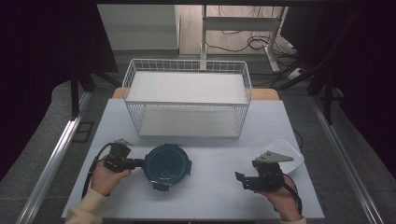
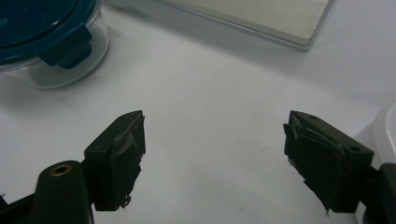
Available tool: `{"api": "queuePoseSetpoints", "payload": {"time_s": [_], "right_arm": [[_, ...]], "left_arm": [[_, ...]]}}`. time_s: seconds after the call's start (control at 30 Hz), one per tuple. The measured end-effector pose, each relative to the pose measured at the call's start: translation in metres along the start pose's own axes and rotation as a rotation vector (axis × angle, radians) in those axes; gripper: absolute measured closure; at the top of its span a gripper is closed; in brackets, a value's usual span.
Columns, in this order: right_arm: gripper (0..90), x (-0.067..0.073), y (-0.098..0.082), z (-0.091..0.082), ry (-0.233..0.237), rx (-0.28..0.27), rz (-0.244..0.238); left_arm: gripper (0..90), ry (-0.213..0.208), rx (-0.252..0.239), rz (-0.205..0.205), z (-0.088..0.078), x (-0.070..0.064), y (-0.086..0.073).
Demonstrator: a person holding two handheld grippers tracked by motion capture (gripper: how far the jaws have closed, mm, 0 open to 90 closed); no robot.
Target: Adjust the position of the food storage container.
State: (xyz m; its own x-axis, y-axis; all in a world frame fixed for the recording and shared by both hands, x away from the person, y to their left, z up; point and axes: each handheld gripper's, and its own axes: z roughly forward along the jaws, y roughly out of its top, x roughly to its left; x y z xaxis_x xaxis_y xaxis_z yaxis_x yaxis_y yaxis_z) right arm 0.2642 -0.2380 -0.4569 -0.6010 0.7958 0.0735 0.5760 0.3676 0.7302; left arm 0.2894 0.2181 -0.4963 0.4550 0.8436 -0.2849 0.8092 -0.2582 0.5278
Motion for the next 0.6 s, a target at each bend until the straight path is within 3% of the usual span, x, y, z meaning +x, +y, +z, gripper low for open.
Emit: {"api": "queuePoseSetpoints", "payload": {"time_s": [0.1, 0.13, 0.2, 0.43, 0.6], "right_arm": [[20.0, 0.0, 0.0, -0.001, 0.0, -0.001, -0.001], [20.0, 0.0, 0.0, -0.001, 0.0, -0.001, -0.001], [20.0, 0.0, 0.0, 0.0, 0.0, -0.001, -0.001], [20.0, 0.0, 0.0, 0.0, 0.0, 0.0, -0.002], [20.0, -0.001, 0.0, -0.001, -0.002, 0.0, -0.002]], "left_arm": [[90.0, -0.016, 0.012, 0.024, 0.004, -0.009, 0.001], [90.0, -0.023, 0.003, 0.015, 0.006, -0.013, 0.001], [90.0, -0.027, 0.025, 0.038, 0.007, -0.014, 0.002], [90.0, -0.056, 0.018, 0.033, 0.016, -0.022, 0.002], [90.0, -0.055, 0.04, 0.065, 0.017, -0.027, 0.004]]}}
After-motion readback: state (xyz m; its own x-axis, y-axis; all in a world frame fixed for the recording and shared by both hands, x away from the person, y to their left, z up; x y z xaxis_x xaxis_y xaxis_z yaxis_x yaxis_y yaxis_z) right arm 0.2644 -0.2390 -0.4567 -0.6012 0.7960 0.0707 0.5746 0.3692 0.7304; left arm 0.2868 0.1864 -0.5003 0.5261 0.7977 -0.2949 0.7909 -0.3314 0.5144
